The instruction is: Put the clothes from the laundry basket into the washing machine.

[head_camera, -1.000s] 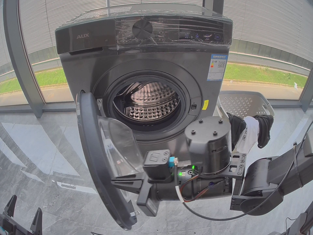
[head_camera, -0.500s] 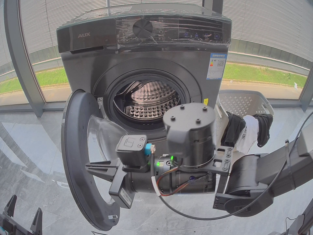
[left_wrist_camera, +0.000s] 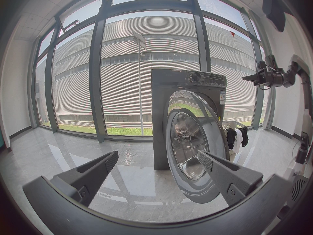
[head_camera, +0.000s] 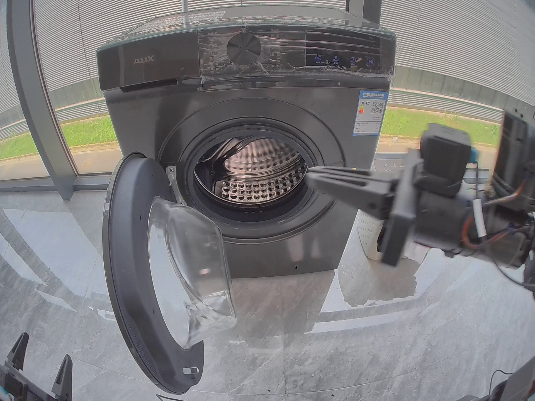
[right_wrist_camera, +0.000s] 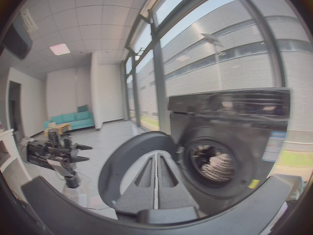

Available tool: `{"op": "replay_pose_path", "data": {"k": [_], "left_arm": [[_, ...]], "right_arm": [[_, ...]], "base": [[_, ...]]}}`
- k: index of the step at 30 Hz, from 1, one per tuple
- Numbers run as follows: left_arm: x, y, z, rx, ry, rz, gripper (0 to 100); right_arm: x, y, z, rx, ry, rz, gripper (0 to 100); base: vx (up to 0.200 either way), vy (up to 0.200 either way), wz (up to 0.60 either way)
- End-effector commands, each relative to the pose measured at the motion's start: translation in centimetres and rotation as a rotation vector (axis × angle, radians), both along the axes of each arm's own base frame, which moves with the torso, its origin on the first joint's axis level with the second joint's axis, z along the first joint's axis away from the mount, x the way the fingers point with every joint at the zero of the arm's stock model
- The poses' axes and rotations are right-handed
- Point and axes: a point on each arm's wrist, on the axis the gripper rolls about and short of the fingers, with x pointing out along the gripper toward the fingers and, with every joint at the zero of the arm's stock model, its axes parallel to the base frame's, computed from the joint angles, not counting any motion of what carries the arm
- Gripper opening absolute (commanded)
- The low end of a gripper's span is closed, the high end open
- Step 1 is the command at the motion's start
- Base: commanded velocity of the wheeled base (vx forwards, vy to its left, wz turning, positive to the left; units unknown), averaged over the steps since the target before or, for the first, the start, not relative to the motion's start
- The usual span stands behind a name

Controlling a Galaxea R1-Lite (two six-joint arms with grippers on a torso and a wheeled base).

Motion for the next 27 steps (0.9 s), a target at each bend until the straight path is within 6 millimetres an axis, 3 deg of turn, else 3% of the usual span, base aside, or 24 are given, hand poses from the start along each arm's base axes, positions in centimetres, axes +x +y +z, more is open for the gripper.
{"op": "replay_pose_path", "data": {"k": [1,4,7,8,13,15,18,19,20,27], "left_arm": [[0.0,0.0,-0.5,-0.003,0.002,0.001,100],[0.0,0.0,-0.5,-0.004,0.0,0.001,100],[0.0,0.0,-0.5,-0.004,-0.001,0.006,100],[-0.2,0.0,0.5,-0.014,-0.04,0.012,100],[-0.1,0.3,12.6,-0.097,-0.311,0.026,100],[0.4,0.3,16.1,-0.078,-0.343,-0.01,100],[1.1,0.2,17.6,-0.02,-0.317,-0.073,100],[2.0,-0.2,18.1,0.026,-0.265,-0.205,100],[2.6,-0.3,18.3,0.039,-0.236,-0.255,100],[7.5,-1.4,20.5,0.133,-0.099,-0.422,100]], "right_arm": [[-6.8,-14.4,-1.1,0.085,-0.102,-0.439,0],[-10.7,-17.2,-4.3,0.092,-0.129,-0.571,0],[-13.2,-18.5,-6.6,0.102,-0.153,-0.673,0],[-14.1,-19.0,-7.9,0.11,-0.15,-0.754,0],[-15.9,-19.5,-11.4,0.135,-0.112,-0.873,0],[-16.9,-19.5,-12.4,0.121,-0.083,-0.878,0],[-18.1,-19.5,-13.9,0.109,-0.054,-0.881,0],[-19.9,-19.5,-16.7,0.082,0.002,-0.876,0],[-20.4,-19.5,-17.5,0.075,0.029,-0.888,0],[-20.4,-19.5,-17.3,0.08,0.015,-0.89,0]], "base": [[0.0,0.0,0.0],[0.0,0.0,0.0],[0.0,0.0,0.0],[0.0,0.0,0.0],[0.0,0.0,0.0],[0.0,0.0,0.0],[0.0,0.0,0.0],[0.0,0.0,0.0],[0.0,0.0,0.0],[0.0,0.0,0.0]]}}
